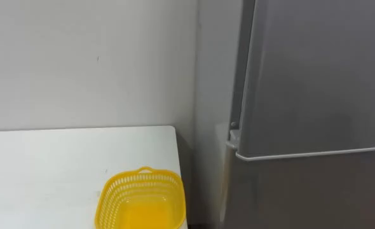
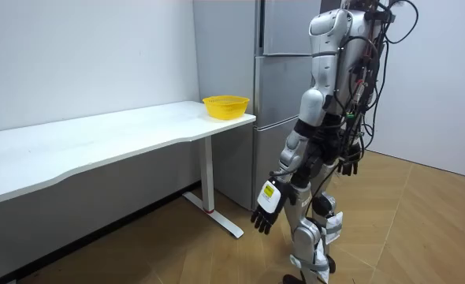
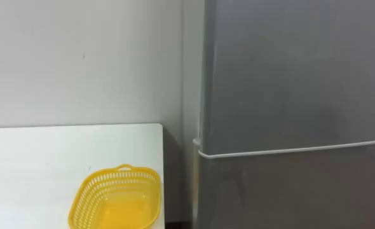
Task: Retrieve from the upper fridge
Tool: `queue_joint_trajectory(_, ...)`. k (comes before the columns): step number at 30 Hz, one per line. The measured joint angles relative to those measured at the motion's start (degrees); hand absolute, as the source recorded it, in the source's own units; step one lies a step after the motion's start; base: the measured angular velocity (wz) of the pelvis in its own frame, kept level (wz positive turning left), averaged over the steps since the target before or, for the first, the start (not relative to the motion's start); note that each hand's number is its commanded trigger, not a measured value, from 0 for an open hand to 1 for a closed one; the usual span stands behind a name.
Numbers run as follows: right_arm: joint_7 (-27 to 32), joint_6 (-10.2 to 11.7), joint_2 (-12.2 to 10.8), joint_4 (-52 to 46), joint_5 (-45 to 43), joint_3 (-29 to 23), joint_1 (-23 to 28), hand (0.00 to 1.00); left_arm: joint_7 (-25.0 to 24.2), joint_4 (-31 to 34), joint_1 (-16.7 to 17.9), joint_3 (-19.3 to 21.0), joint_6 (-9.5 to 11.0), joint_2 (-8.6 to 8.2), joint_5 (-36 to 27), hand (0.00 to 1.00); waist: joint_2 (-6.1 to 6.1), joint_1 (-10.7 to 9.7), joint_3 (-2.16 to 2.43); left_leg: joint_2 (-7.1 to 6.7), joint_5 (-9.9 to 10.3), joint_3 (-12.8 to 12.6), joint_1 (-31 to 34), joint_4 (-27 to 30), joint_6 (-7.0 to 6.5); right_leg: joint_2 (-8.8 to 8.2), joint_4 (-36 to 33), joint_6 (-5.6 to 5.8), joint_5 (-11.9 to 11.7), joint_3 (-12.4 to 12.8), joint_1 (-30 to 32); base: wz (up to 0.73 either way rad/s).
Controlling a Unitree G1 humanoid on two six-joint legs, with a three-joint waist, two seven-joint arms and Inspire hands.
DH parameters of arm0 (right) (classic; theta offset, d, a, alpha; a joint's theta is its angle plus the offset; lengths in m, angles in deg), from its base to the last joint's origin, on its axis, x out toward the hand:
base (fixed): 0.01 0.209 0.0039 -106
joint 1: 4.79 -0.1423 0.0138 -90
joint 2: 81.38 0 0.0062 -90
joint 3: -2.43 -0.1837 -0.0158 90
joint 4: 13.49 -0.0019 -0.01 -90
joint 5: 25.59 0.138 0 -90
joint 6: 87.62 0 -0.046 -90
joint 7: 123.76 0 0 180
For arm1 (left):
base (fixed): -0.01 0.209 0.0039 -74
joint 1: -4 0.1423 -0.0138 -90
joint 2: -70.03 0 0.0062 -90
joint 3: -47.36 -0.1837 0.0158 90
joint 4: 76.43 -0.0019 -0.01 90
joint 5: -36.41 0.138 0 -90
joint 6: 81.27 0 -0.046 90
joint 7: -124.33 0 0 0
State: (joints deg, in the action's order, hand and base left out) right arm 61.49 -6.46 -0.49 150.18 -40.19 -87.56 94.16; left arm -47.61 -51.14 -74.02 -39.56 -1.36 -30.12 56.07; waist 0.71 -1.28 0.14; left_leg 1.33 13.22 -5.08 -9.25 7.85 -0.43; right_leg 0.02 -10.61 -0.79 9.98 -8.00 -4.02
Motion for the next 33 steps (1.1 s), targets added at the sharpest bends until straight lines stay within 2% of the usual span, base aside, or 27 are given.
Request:
queue_joint_trajectory(5, -0.7, 0.0, 0.0, -0.1, 0.0, 0.0, 0.1, 0.00, -1.3, 0.0, 0.3, 0.0, -1.2, 0.08, 0.0, 0.00, 0.34, 0.0, -0.11, -0.01, 0.0, 0.0, -0.1, 0.0, 0.00, -0.03, 0.0, 0.03, 0.1, 0.0, -0.2, 0.00)
queue_joint_trajectory(10, -1.7, -0.1, 0.0, -0.1, -0.3, 1.1, 0.0, 0.00, -2.1, -0.1, 0.1, 0.1, -1.3, 0.25, 0.0, 0.00, 0.70, 0.2, -0.29, -0.10, 0.0, -0.1, -0.4, 0.0, 0.00, -0.23, 0.0, 0.13, 0.4, 0.0, -0.6, 0.05)
queue_joint_trajectory(22, -1.7, -0.7, -0.2, 0.2, -0.2, 1.4, -0.5, 0.00, -2.1, -0.6, 0.1, 0.1, -1.2, 0.25, 0.0, 0.00, 0.67, 0.2, -0.25, -0.10, 0.0, -0.2, 0.1, 0.0, 0.00, -0.46, -0.1, 0.11, 0.5, 0.0, 0.5, 0.00)
queue_joint_trajectory(25, -1.7, -0.7, -0.2, 0.2, -0.3, 1.6, -0.5, 0.00, -2.0, -0.6, 0.1, 0.1, -1.3, 0.26, -0.6, 0.00, 0.65, 0.2, -0.13, -0.14, 0.0, -0.2, 0.6, 0.1, 0.00, -0.53, -0.1, 0.11, 0.5, -0.2, 0.9, 0.00)
queue_joint_trajectory(31, -2.5, -1.2, -0.2, 0.1, -0.2, 1.5, -0.5, 0.00, -0.7, 0.6, 0.4, 1.3, -1.2, 0.27, -7.3, 0.00, 0.34, 0.2, -0.09, -0.20, 0.0, -0.2, 1.0, 0.5, 0.00, -0.56, -0.1, 0.15, 0.5, -0.1, 0.9, 0.00)
queue_joint_trajectory(33, -2.5, -1.2, -0.2, 0.1, 0.3, 1.5, -0.5, 0.00, 1.3, 0.6, 0.3, 1.8, -0.8, 0.24, -12.0, 0.00, 0.11, 0.2, -0.09, -0.19, 0.0, -0.2, 0.8, 0.5, 0.00, -0.60, -0.1, 0.15, 0.5, -0.2, 0.8, 0.00)
